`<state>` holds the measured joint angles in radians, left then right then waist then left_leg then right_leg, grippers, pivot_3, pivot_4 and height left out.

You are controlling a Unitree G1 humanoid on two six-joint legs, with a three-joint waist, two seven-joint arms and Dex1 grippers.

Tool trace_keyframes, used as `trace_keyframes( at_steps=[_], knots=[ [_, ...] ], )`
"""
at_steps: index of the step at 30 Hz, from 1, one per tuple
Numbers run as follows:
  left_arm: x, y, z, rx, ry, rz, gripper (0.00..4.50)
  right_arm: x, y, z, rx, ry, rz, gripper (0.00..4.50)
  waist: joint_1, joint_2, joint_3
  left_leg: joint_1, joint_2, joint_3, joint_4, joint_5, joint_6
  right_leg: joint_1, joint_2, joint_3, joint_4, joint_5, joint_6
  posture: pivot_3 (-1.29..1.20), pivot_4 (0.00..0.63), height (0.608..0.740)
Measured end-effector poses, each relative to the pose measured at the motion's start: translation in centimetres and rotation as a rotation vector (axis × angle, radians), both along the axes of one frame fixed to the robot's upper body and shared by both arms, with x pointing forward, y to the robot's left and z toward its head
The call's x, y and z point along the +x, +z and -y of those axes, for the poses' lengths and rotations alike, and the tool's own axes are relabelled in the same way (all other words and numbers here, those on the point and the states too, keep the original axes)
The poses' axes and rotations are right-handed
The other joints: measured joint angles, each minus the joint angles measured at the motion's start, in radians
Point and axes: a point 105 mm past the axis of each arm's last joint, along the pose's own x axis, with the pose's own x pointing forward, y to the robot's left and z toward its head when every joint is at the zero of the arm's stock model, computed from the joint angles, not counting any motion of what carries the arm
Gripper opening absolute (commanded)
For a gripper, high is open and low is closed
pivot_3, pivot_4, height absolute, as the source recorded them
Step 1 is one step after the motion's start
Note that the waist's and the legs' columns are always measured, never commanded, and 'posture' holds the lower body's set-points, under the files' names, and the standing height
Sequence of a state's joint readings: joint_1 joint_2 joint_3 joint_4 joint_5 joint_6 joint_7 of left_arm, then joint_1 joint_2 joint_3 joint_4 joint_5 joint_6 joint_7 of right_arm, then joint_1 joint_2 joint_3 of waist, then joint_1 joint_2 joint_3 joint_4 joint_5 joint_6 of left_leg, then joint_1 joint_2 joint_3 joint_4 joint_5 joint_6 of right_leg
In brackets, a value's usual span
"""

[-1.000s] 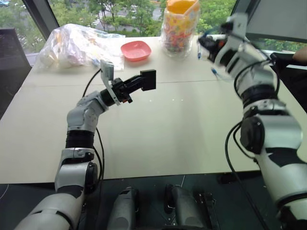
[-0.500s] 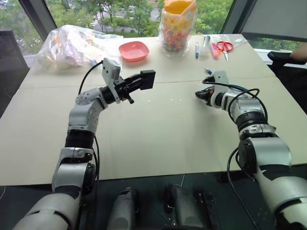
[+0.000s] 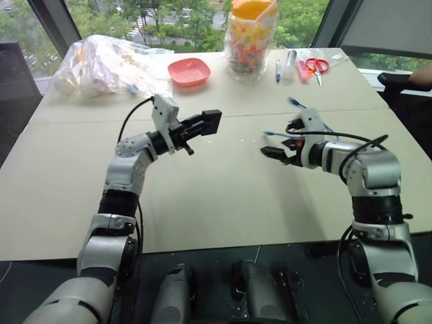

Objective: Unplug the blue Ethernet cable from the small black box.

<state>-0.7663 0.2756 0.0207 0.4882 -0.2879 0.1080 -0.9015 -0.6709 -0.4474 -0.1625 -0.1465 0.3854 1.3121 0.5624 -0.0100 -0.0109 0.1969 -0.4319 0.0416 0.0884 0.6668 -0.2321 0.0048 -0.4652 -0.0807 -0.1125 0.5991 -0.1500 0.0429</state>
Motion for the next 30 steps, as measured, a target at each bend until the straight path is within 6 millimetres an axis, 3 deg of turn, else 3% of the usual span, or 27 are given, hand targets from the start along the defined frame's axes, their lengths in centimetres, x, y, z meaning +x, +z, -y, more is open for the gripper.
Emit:
trace_keyframes(
  at_steps=[2,5,10,11,18,23,26,30],
  knots=[
    [0.5,-1.5,0.6,-0.005,0.019,-0.035,0.46,-1.6,0.9,-2.5,0.093,0.057,-0.005,4.38,0.000,0.000,0.000,0.001,0.001,0.000,0.001,0.000,0.000,0.000,0.001,-0.001,0.000,0.001,-0.001,0.00,0.150,0.740],
    [1.2,-3.0,1.8,-0.025,0.029,-0.084,0.46,-2.5,1.7,-4.2,0.169,0.072,0.024,4.38,0.003,0.000,0.000,0.000,0.002,-0.001,0.001,0.000,0.000,0.001,0.001,-0.002,0.000,0.001,-0.002,0.00,0.150,0.740],
    [2.7,-3.7,3.2,-0.010,0.075,-0.092,0.46,-2.1,1.5,-3.8,0.187,-0.003,0.094,4.38,0.006,0.000,0.000,-0.001,0.000,0.000,0.001,0.000,0.000,0.001,-0.001,-0.002,-0.003,0.001,-0.001,0.00,0.150,0.740],
    [2.9,-4.2,3.4,-0.001,0.090,-0.101,1.52,-1.9,1.7,-3.8,0.194,-0.019,0.117,4.50,0.005,0.000,0.000,-0.002,0.000,0.000,0.001,-0.001,0.001,0.001,-0.001,-0.002,-0.003,0.000,0.000,0.00,0.150,0.740],
    [3.3,-6.3,3.9,0.017,0.149,-0.146,4.33,-0.7,2.7,-3.0,0.141,-0.100,0.271,4.50,-0.002,0.000,0.000,-0.003,-0.001,0.000,0.000,-0.001,0.001,-0.001,0.000,-0.002,-0.002,0.000,0.000,0.00,0.150,0.740],
    [3.0,-5.4,2.6,-0.004,0.093,-0.152,4.42,-0.9,3.0,-2.7,0.158,-0.127,0.365,4.50,-0.004,0.000,0.000,-0.002,0.001,-0.001,0.000,-0.001,0.001,-0.001,0.001,-0.002,-0.002,0.000,0.000,0.00,0.150,0.740],
    [2.2,-4.2,-0.4,0.006,0.064,-0.125,4.42,-1.9,1.9,-2.0,0.179,-0.129,0.374,4.50,-0.006,0.000,0.000,-0.002,0.002,0.000,-0.001,-0.001,0.001,-0.001,0.001,-0.002,-0.002,0.000,-0.001,0.00,0.150,0.740],
    [-0.7,-4.4,-4.2,0.042,0.061,-0.169,4.42,-3.3,0.4,-1.4,0.219,-0.115,0.333,4.50,-0.007,0.000,0.000,-0.002,0.002,0.000,-0.001,-0.001,0.001,-0.001,0.001,-0.001,-0.002,0.000,-0.001,0.00,0.150,0.740]
  ],
)
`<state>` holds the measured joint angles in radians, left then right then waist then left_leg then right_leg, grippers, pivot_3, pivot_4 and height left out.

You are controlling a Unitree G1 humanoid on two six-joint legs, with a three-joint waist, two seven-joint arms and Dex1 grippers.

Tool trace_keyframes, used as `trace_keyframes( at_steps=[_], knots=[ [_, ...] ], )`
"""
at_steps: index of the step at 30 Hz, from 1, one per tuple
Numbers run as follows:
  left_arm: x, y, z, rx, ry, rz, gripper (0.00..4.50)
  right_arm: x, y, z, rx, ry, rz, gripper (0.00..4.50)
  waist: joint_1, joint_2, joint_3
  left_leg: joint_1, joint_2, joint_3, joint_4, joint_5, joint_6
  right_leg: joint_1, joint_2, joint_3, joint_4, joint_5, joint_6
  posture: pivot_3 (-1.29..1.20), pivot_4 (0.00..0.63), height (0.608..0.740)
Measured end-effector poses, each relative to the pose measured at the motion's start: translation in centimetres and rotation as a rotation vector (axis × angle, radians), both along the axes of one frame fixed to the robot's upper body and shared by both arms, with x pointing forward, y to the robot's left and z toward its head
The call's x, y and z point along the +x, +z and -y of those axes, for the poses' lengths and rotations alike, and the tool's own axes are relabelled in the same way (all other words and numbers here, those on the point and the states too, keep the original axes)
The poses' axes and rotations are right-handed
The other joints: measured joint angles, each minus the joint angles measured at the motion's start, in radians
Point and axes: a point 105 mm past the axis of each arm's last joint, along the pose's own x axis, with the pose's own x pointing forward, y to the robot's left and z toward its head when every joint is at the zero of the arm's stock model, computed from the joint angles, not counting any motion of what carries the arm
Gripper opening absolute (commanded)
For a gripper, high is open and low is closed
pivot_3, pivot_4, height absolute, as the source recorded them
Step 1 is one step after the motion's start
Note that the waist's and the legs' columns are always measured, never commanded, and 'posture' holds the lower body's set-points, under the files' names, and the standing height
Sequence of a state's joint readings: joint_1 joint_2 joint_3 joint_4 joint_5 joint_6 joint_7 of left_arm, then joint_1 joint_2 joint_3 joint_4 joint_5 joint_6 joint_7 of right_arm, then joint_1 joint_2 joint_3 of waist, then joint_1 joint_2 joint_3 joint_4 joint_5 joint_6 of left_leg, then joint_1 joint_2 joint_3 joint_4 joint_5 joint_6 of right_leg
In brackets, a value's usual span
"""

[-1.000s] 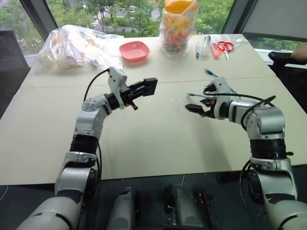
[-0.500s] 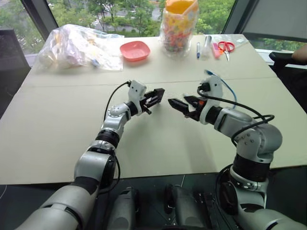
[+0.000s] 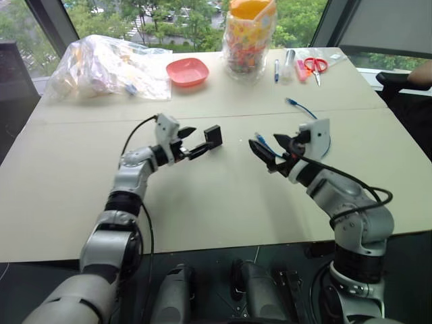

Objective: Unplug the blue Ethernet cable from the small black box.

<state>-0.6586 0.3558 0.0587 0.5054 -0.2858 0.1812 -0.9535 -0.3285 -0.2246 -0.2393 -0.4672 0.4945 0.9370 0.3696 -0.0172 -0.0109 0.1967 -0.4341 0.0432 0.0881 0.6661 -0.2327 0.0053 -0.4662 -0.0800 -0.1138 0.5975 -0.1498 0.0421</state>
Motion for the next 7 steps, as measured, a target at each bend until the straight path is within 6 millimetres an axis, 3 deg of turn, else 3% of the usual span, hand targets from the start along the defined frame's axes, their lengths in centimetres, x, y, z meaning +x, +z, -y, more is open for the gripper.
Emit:
trace_keyframes(
  at_steps=[3,7],
  knots=[
    [-2.8,-0.1,-1.6,0.024,-0.008,-0.055,4.42,-1.0,-0.5,0.2,-0.006,0.032,-0.022,4.50,0.005,0.000,0.000,0.001,0.000,-0.001,0.001,0.000,0.000,0.001,0.000,0.000,0.000,-0.001,-0.001,0.00,0.150,0.740],
    [-5.7,0.5,-1.9,-0.005,-0.009,-0.109,4.42,-2.7,-0.6,-0.3,-0.030,0.104,-0.014,4.50,0.010,0.000,0.000,0.002,0.000,-0.001,0.001,-0.001,-0.002,0.004,-0.001,0.000,-0.003,-0.003,-0.004,0.00,0.150,0.740]
  ],
)
